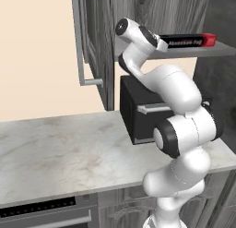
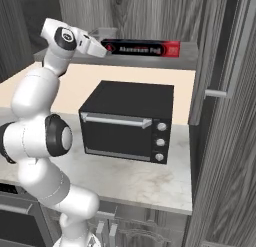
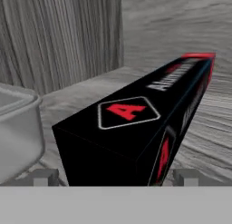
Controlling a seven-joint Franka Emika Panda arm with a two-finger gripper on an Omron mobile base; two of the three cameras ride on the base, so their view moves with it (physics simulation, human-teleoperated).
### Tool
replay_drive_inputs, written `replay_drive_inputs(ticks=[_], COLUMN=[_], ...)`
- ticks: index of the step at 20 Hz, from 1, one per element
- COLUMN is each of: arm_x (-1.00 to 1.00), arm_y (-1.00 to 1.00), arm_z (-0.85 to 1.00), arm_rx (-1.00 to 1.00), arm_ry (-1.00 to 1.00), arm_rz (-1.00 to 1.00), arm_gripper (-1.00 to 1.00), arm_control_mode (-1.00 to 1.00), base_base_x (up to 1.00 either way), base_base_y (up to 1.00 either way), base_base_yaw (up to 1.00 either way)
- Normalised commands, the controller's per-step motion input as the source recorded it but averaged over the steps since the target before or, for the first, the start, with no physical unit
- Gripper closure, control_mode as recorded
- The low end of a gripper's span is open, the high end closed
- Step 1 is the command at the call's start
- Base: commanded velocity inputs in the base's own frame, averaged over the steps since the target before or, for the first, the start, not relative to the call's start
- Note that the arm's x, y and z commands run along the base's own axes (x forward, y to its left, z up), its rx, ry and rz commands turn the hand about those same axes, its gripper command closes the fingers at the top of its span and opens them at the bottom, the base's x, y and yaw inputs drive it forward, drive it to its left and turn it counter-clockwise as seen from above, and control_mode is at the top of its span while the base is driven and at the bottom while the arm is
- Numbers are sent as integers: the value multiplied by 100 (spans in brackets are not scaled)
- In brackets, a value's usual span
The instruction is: Retrieve the tupperware and aluminum foil from the cabinet and place them on the dining counter near the plate with lime and broccoli to prepare for storing leftovers.
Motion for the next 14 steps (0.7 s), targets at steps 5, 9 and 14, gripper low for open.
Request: replay_drive_inputs(ticks=[5, 9, 14], arm_x=[1, 0, 0], arm_y=[-56, -63, -59], arm_z=[-11, -10, -6], arm_rx=[3, 5, 8], arm_ry=[-11, -6, 0], arm_rz=[-13, -8, -1], arm_gripper=[-100, -100, 100], arm_control_mode=[-100, -100, -100], base_base_x=[0, 0, 0], base_base_y=[0, 0, 0], base_base_yaw=[0, 0, 0])
